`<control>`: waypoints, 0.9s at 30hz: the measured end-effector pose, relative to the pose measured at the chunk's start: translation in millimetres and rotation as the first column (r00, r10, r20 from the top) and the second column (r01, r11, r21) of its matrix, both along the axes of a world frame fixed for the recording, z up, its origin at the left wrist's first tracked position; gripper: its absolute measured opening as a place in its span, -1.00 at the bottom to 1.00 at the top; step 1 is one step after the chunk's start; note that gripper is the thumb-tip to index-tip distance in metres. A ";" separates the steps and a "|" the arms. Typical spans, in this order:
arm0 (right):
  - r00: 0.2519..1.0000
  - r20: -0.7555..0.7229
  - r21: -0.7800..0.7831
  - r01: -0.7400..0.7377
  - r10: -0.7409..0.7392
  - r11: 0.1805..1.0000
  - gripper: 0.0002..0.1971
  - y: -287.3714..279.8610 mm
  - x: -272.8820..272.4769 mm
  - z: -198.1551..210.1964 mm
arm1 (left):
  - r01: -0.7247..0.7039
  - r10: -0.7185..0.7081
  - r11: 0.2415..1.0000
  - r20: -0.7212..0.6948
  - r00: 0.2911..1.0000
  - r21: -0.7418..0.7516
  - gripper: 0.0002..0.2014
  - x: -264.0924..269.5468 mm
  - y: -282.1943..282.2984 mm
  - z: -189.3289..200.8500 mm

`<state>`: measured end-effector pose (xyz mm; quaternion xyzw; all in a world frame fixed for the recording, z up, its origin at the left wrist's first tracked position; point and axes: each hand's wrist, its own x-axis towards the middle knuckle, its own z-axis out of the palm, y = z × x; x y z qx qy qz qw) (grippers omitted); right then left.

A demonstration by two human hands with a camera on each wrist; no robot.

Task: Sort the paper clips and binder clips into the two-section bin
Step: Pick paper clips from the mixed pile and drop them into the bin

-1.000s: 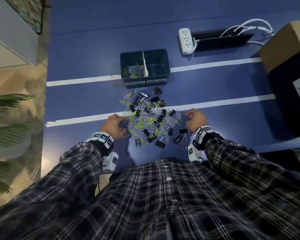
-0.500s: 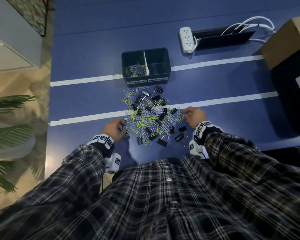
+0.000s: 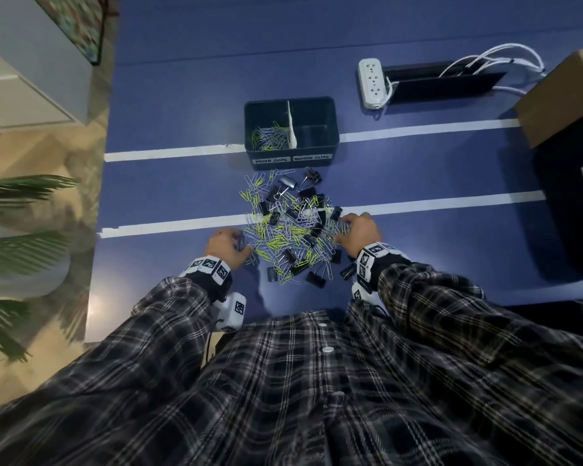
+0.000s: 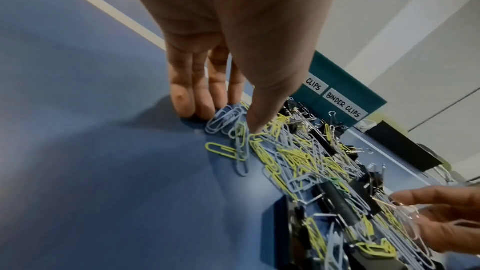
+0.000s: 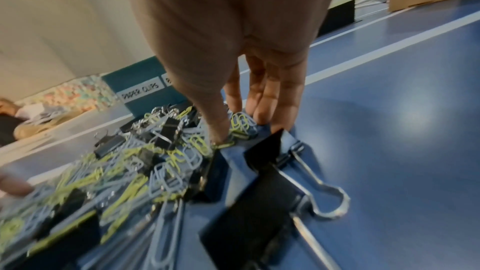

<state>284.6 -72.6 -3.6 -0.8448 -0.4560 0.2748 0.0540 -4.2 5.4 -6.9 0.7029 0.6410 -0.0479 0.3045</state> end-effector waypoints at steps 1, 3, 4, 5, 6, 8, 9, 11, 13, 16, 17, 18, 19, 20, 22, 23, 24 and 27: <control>1.000 0.019 0.004 -0.009 0.009 1.000 -0.59 -0.8 -1.0 -0.8 | 0.007 -0.007 1.000 0.029 1.000 0.001 -0.51 4.1 -1.1 0.0; 0.999 0.040 0.014 -0.013 0.012 1.000 -0.67 -2.0 -1.8 1.1 | 0.026 -0.026 1.000 0.075 0.997 -0.007 -0.52 8.2 -2.1 0.1; 0.999 0.050 0.019 -0.015 0.014 1.000 -0.70 -2.2 -1.3 2.4 | 0.030 -0.030 1.000 0.085 0.996 -0.007 -0.53 8.6 -2.2 0.5; 0.998 0.055 0.026 -0.022 0.021 0.999 -0.70 -2.3 -0.7 2.4 | 0.029 -0.029 1.000 0.083 0.996 0.003 -0.53 7.9 -1.8 0.0; 0.998 0.051 0.027 -0.026 0.025 0.999 -0.68 -1.8 -0.5 3.7 | 0.021 -0.023 1.000 0.071 0.997 0.022 -0.54 7.3 -1.8 1.0; 0.999 0.035 0.035 -0.016 0.015 0.999 -0.68 -1.2 1.3 5.0 | -0.005 0.004 0.998 0.017 1.000 0.067 -0.55 6.8 -1.8 3.9; 1.000 0.017 0.042 0.003 -0.004 0.999 -0.67 -0.8 3.0 4.4 | -0.016 0.018 0.997 -0.021 1.000 0.075 -0.56 7.0 -1.7 6.1; 0.997 -0.052 0.064 0.068 -0.065 0.996 -0.64 0.9 5.8 4.2 | -0.015 0.021 0.998 -0.096 0.995 0.059 -0.56 9.1 -0.6 10.2; 0.991 -0.105 0.087 0.094 -0.085 0.992 -0.64 2.2 8.9 5.8 | 0.019 -0.014 0.999 -0.147 0.989 0.030 -0.54 13.4 0.7 12.3; 0.952 -0.257 0.097 0.195 -0.164 0.976 -0.72 4.6 12.5 12.6 | 0.059 -0.056 0.998 -0.166 0.984 0.010 -0.60 25.3 4.5 13.5; 0.908 -0.356 0.084 0.265 -0.220 0.960 -0.79 6.2 14.1 11.6 | 0.068 -0.067 0.998 -0.173 0.983 -0.001 -0.62 29.9 6.3 13.3; 0.840 -0.464 0.045 0.339 -0.281 0.940 -0.89 7.9 15.1 12.8 | 0.070 -0.072 0.997 -0.178 0.981 -0.014 -0.65 33.4 7.6 14.3; 0.765 -0.551 0.003 0.401 -0.333 0.916 -0.93 9.1 16.7 12.7 | 0.069 -0.072 0.997 -0.179 0.981 -0.027 -0.68 35.9 8.7 14.4; 0.701 -0.610 -0.027 0.447 -0.369 0.894 -0.88 10.2 18.4 12.5 | 0.073 -0.077 0.997 -0.174 0.982 -0.029 -0.70 37.8 10.2 15.2; 0.580 -0.709 -0.074 0.504 -0.401 0.860 -0.87 10.6 19.9 15.4 | 0.095 -0.099 0.995 -0.166 0.981 -0.028 -0.74 38.5 12.5 12.9; 0.518 -0.754 -0.096 0.523 -0.405 0.847 -0.90 10.3 19.7 17.9 | 0.102 -0.106 0.994 -0.167 0.980 -0.029 -0.74 38.5 13.3 12.4; 0.463 -0.790 -0.118 0.529 -0.402 0.841 -0.95 9.6 19.1 21.3 | 0.111 -0.114 0.993 -0.169 0.979 -0.027 -0.74 38.0 13.4 12.7; 0.354 -0.856 -0.156 0.519 -0.378 0.841 -0.76 7.4 17.7 23.9 | 0.136 -0.137 0.991 -0.140 0.981 -0.019 -0.77 34.2 14.4 11.6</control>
